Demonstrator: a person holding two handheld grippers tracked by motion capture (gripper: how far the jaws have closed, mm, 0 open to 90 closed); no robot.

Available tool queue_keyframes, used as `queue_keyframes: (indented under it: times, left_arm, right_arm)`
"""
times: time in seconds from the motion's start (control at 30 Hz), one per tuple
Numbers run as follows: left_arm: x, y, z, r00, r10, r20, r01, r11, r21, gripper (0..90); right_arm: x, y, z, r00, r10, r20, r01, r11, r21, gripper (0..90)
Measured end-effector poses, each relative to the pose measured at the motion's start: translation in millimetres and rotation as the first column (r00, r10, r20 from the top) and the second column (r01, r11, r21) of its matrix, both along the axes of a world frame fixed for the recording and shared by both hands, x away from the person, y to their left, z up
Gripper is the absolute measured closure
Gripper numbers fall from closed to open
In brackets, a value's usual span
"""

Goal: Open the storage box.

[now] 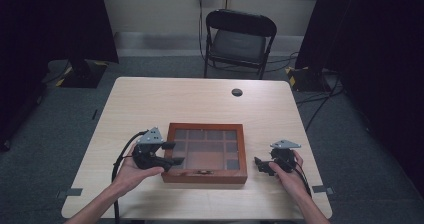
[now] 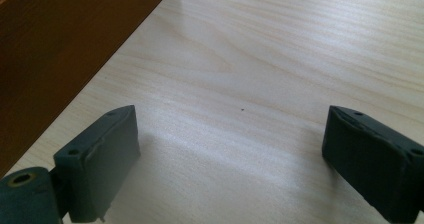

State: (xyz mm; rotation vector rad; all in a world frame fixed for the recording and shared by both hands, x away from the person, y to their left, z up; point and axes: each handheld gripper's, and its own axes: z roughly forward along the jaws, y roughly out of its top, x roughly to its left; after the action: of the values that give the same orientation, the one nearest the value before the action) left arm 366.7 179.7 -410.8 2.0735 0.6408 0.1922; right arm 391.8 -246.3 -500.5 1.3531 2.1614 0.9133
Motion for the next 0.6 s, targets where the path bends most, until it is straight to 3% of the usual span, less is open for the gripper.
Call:
queue_keyframes:
  times: [0.03,0.3,0.37,0.6]
  left_arm:
    - [0.5,-5.5,2.4,0.9999,-0.013,-0.008,0.013,0.9999,0.012,34.7]
    - [3.9,-37.9,3.2,0.9931,-0.105,-0.052,0.103,0.994,-0.038,38.7]
    - [2.2,-45.4,1.1,0.991,-0.127,-0.041,0.126,0.9915,-0.033,41.9]
    - [2.2,-63.7,-13.2,0.9748,-0.206,-0.086,0.206,0.9785,-0.009,52.4]
  right_arm:
    - [0.1,0.0,0.0,1.0,0.001,0.001,-0.001,1.0,0.0,7.4]
    - [0.1,0.0,0.0,1.0,0.001,0.001,-0.001,1.0,0.0,7.4]
    - [0.1,0.0,0.0,1.0,0.001,0.001,-0.001,1.0,0.0,7.4]
    - [0.1,0.0,0.0,1.0,0.002,0.0,-0.002,1.0,0.0,7.3]
